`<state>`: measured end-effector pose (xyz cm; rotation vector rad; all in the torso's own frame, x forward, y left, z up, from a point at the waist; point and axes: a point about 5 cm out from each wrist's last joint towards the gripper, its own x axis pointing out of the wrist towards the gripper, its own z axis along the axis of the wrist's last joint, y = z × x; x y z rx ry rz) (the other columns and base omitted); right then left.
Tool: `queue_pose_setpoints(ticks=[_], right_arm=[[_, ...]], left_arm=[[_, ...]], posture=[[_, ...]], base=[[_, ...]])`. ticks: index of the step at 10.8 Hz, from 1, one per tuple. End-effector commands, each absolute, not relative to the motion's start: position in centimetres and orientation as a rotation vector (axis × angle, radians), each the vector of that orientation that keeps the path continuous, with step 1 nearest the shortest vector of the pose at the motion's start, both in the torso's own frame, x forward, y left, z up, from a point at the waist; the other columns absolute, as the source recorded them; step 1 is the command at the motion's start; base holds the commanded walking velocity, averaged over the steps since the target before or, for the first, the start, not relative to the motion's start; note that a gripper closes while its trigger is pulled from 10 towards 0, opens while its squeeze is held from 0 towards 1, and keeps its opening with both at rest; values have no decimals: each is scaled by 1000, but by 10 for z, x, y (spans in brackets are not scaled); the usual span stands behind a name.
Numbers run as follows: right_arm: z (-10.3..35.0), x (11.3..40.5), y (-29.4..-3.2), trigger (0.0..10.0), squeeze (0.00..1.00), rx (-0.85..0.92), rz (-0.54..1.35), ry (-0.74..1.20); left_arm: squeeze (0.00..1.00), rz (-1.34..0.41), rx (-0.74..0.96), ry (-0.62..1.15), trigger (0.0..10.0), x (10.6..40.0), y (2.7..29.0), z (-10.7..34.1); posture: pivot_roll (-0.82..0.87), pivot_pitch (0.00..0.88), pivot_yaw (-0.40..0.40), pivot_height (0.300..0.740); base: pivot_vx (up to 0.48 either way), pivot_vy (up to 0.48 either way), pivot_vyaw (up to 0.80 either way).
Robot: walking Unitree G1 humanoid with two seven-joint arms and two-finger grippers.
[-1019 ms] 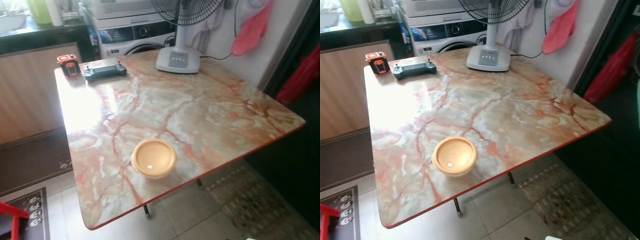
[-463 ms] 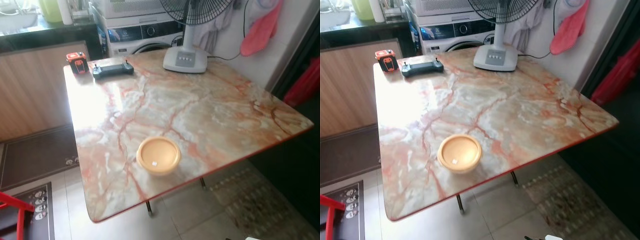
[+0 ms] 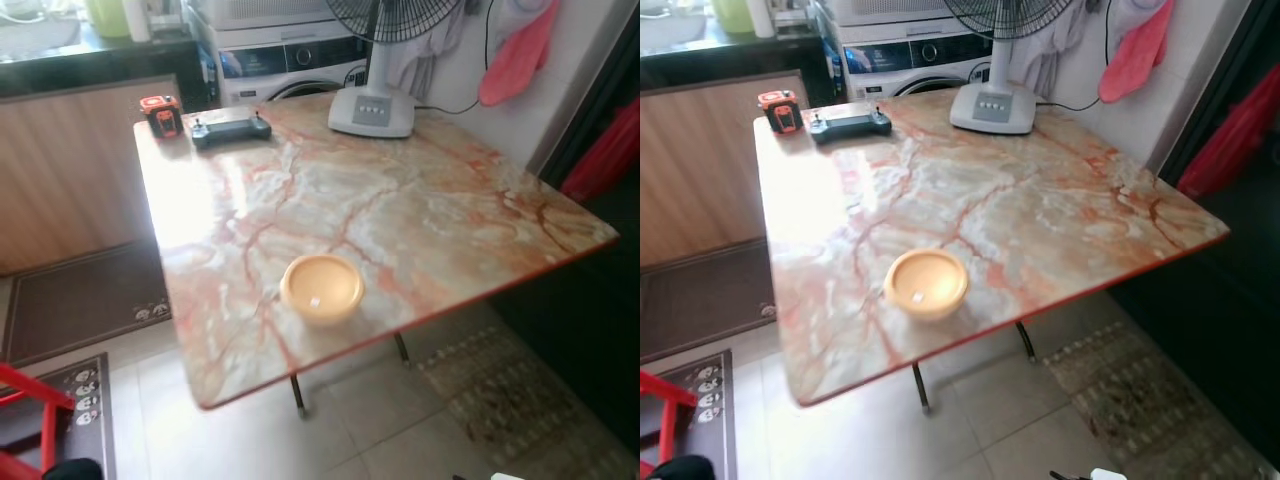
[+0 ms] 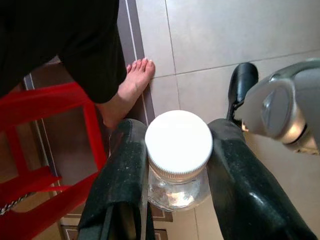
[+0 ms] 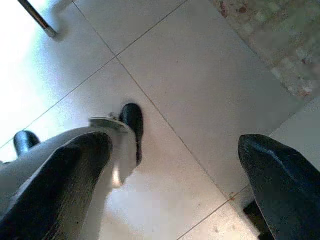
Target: Restocking fridge
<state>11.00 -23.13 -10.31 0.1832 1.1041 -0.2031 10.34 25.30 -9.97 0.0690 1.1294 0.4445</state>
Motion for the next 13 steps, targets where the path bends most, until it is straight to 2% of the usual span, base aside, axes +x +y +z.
queue_pose_setpoints(ticks=[1,6,9,13], right_arm=[[-103,109,-234,10000,0,186,-220,1100],[-103,109,-235,10000,0,181,-219,1102],[-103,108,-236,10000,0,176,-229,1110],[-103,109,-235,10000,0,173,-223,1115]], left_arm=[[0,463,65,1125,10000,104,254,-99],[0,462,68,1118,10000,108,254,-98],[0,458,80,1115,10000,110,254,-98],[0,451,74,1107,10000,114,250,-97]], posture=[[69,0,-27,740],[69,0,-28,740],[61,0,-31,740],[61,0,-31,740]], base=[[-330,0,0],[-325,0,0],[0,0,0],[0,0,-788]])
